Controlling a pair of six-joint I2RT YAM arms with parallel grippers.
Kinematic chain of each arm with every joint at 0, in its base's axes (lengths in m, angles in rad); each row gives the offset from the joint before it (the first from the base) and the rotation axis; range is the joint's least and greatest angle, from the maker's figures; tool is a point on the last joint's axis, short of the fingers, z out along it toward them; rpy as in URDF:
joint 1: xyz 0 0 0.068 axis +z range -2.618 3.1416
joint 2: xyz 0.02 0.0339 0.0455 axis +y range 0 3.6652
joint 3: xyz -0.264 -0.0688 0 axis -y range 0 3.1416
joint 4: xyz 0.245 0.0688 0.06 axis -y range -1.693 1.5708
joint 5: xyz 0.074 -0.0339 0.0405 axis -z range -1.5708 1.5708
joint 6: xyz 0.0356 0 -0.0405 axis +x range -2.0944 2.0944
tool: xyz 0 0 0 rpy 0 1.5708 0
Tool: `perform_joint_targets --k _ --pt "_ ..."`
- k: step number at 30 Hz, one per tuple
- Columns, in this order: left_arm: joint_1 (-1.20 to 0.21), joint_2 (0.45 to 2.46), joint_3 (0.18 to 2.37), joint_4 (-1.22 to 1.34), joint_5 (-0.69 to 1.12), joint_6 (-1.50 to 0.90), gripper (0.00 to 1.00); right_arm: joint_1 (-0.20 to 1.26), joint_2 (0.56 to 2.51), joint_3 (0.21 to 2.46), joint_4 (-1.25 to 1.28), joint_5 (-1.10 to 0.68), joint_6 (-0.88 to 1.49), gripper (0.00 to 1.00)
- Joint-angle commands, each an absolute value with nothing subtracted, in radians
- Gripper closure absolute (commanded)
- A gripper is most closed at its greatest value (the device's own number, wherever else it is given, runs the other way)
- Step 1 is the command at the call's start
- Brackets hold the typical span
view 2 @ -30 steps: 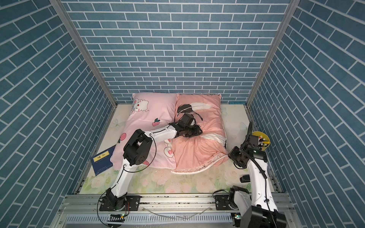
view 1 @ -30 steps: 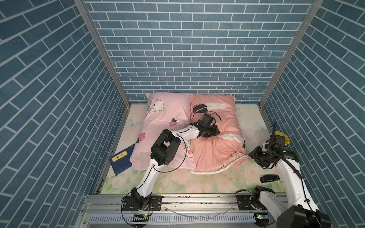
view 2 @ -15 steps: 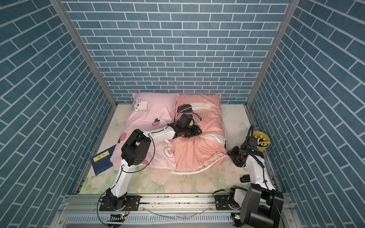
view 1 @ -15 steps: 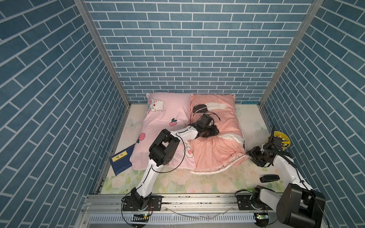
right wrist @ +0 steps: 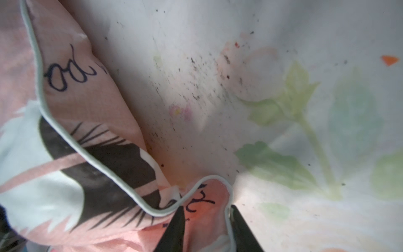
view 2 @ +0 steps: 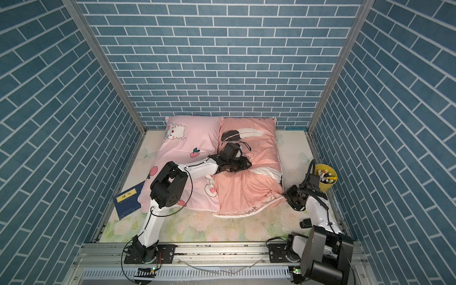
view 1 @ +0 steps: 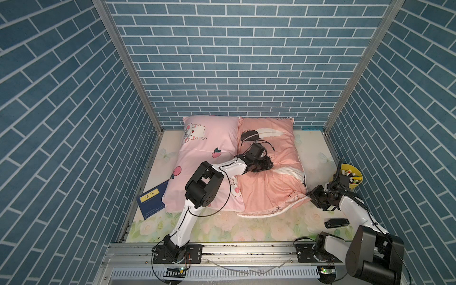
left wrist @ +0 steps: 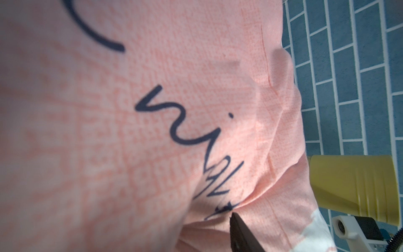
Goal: Zip up pillowcases
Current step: Pick up the pillowcase from the center of the board.
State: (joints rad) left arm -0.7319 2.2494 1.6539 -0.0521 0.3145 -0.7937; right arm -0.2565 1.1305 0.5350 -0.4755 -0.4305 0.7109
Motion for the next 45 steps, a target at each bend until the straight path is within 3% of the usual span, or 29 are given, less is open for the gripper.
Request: perform_joint_targets --k 1,3,7,9,12,16,18,27,32,40,45 --pt "-0.659 2.268 1.599 -0.154 0.165 -0.782 0.5 -0.259 1.114 0.532 -0.471 -0.44 0.73 0.69" --pt "-0.658 2.26 1.59 -0.145 0.168 -0.786 0.5 -0.26 1.098 0.532 -0.487 -0.433 0.718 0.69" --pt "-0.66 2.244 1.573 -0.127 0.172 -0.795 0.5 -0.261 1.091 0.525 -0.5 -0.422 0.706 0.57" --pt "-0.66 2.239 1.571 -0.126 0.172 -0.795 0.5 -0.261 1.092 0.519 -0.488 -0.421 0.71 0.56" --pt "-0.661 2.237 1.569 -0.127 0.176 -0.795 0.5 -0.261 1.097 0.514 -0.465 -0.434 0.72 0.66" --pt "-0.665 2.227 1.561 -0.122 0.174 -0.8 0.5 -0.261 1.087 0.512 -0.459 -0.443 0.729 0.99" --pt "-0.666 2.22 1.556 -0.117 0.176 -0.803 0.49 -0.261 1.067 0.517 -0.479 -0.439 0.722 1.0" --pt "-0.697 2.071 1.5 -0.084 0.224 -0.801 0.19 -0.26 0.936 0.599 -0.699 -0.529 0.63 1.0" --pt "-0.737 1.939 1.468 -0.123 0.253 -0.776 0.13 -0.258 0.854 0.631 -0.785 -0.608 0.588 1.0" --pt "-0.808 1.713 1.38 -0.237 0.291 -0.81 0.15 -0.228 0.76 0.656 -0.758 -0.721 0.596 1.0" --pt "-0.916 1.688 1.239 0.066 0.433 -1.111 0.3 -0.165 0.744 0.62 -0.632 -0.731 0.673 1.0"
